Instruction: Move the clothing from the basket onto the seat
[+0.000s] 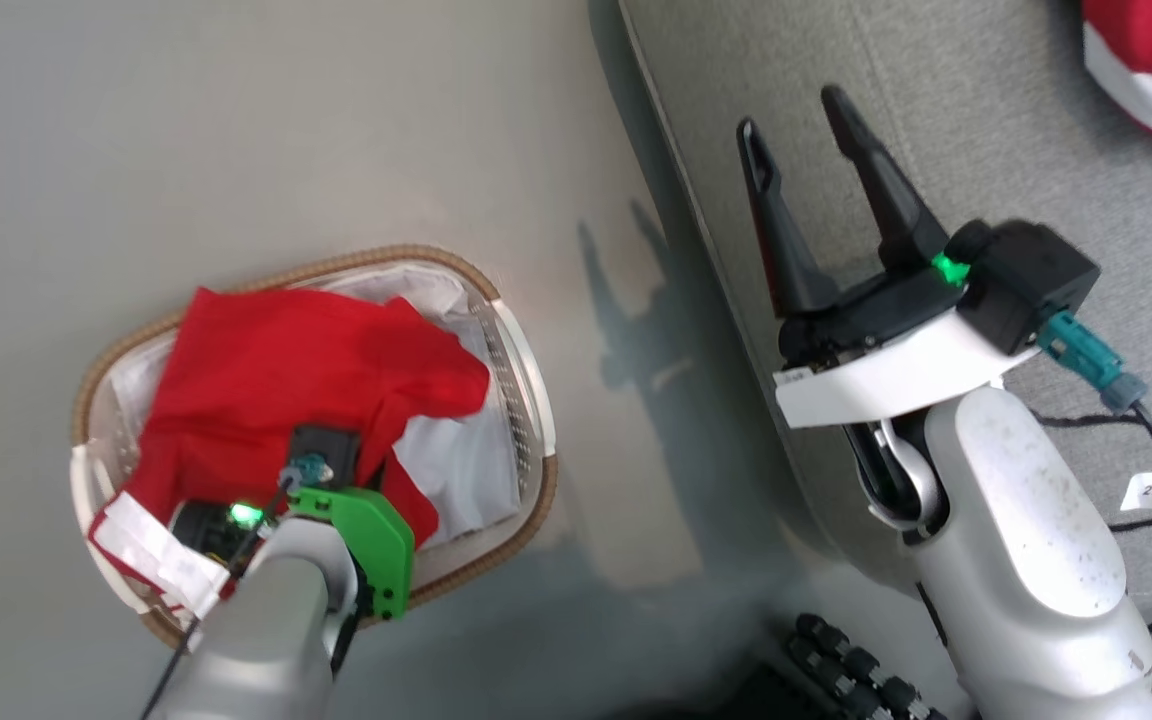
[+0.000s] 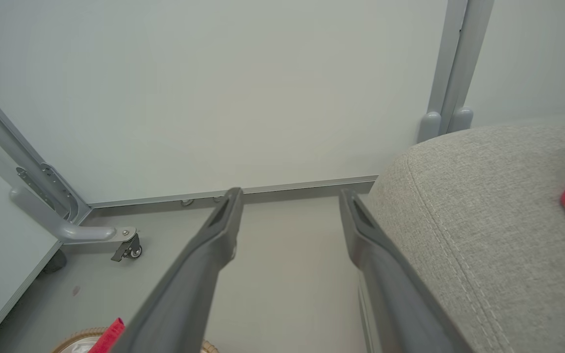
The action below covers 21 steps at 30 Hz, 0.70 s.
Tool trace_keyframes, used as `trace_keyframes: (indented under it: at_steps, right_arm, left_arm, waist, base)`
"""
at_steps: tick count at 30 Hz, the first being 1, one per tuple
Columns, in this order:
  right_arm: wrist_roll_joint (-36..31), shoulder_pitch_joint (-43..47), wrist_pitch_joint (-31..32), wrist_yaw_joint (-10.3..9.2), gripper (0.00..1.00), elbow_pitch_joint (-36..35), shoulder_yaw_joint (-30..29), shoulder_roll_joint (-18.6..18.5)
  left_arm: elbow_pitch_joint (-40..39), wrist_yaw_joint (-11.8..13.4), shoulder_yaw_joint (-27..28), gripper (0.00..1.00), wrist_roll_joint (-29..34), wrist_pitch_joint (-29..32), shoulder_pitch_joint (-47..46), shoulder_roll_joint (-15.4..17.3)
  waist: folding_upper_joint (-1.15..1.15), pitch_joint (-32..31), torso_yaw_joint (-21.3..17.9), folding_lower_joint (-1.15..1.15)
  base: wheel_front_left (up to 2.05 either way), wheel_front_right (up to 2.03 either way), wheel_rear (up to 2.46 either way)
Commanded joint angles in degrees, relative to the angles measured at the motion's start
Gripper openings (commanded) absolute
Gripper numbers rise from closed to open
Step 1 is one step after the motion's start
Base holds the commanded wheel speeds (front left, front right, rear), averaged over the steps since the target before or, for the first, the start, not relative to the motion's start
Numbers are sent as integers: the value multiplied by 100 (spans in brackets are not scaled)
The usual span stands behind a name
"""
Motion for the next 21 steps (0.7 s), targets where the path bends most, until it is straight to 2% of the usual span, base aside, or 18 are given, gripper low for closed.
trace_keyframes:
  at_steps: [1,9,21]
  right_arm:
    - [-63,187,-1,-6,100,80,-12,-21]
    - [-280,834,-2,-6,100,459,-65,-23]
    - [-442,1707,-1,-6,100,811,-45,-23]
  left_arm:
    - [-79,-22,-5,0,-110,-50,217,-30]
    - [-1177,-23,91,0,-397,-82,1026,-89]
    - [-2936,-19,826,0,-30,-84,2068,-92]
  waist:
    - [0,-869,281,0]
    - [0,-1944,673,0]
    - [0,-3177,1072,0]
  base:
    - [0,0,0]
    - [0,0,0]
    - [0,0,0]
